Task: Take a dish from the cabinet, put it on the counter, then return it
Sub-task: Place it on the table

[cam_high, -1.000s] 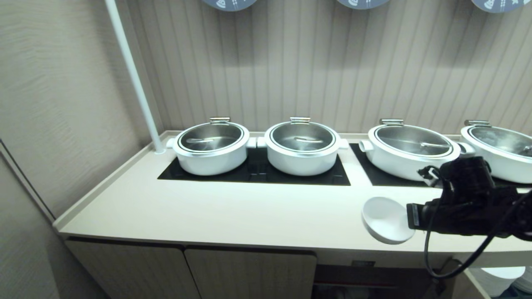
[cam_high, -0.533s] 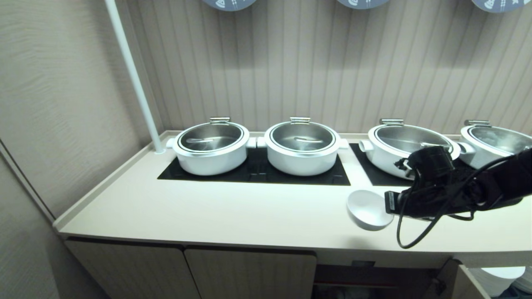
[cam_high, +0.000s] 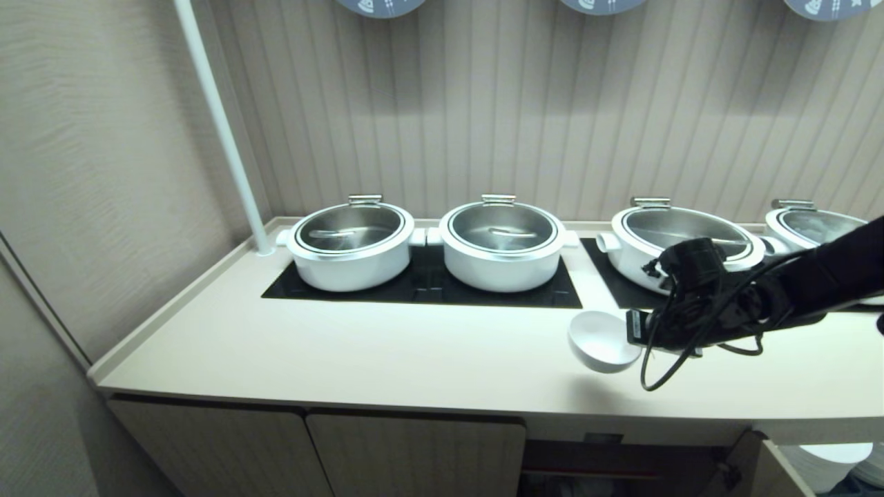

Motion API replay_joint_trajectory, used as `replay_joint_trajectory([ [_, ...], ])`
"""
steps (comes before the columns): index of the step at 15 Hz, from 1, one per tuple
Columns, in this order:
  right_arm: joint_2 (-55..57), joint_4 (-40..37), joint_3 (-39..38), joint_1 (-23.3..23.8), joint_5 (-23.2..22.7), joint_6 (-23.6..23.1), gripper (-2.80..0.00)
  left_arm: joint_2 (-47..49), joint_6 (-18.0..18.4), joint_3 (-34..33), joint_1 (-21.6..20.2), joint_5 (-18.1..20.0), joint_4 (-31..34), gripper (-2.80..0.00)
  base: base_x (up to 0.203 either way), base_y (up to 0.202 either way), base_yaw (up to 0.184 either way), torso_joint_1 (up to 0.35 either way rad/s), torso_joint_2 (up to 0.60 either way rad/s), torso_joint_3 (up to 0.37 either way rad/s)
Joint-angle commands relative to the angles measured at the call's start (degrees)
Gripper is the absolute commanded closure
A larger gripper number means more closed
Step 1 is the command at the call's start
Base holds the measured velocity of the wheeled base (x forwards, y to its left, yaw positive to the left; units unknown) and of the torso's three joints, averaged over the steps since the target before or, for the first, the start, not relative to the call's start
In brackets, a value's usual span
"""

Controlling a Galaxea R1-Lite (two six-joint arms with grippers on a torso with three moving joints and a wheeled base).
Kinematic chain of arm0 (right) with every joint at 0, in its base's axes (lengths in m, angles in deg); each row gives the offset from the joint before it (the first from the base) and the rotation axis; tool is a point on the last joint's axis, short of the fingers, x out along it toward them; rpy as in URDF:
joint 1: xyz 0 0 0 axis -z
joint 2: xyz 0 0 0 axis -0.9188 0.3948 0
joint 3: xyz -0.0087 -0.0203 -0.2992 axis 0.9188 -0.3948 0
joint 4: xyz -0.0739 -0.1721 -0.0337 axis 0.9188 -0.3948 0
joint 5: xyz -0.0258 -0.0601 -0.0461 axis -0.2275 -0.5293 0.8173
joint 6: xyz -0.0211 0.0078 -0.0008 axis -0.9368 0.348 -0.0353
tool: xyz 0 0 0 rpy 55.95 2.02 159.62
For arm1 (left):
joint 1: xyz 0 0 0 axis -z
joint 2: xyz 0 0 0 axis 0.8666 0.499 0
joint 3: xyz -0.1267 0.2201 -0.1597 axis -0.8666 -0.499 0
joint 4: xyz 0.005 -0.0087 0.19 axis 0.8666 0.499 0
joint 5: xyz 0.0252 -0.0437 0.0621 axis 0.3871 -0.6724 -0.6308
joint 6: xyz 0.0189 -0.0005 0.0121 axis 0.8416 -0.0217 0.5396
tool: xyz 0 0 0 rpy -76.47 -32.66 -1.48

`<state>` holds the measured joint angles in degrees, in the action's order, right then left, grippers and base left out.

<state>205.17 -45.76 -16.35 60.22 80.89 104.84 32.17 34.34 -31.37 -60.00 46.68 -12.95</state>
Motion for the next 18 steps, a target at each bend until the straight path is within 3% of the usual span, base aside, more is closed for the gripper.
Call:
replay_joint_trajectory([
  [1, 2.51, -0.01, 1.81, 0.11, 0.15, 0.08, 0.00, 0.00, -0.04, -0.03, 0.01, 0.05, -0.04, 0.00, 0.000, 0.000, 0.000, 0.000, 0.00, 0.000],
  [10, 10.35, -4.29, 10.85, 2.03, 0.76, 0.01, 0.00, 0.00, -0.04, 0.01, 0.01, 0.05, -0.04, 0.00, 0.000, 0.000, 0.000, 0.000, 0.00, 0.000],
  [18, 12.61, -4.43, 11.26, 2.39, 0.76, -0.01, 0.00, 0.00, -0.04, 0.01, -0.07, 0.05, -0.04, 0.00, 0.000, 0.000, 0.000, 0.000, 0.00, 0.000],
])
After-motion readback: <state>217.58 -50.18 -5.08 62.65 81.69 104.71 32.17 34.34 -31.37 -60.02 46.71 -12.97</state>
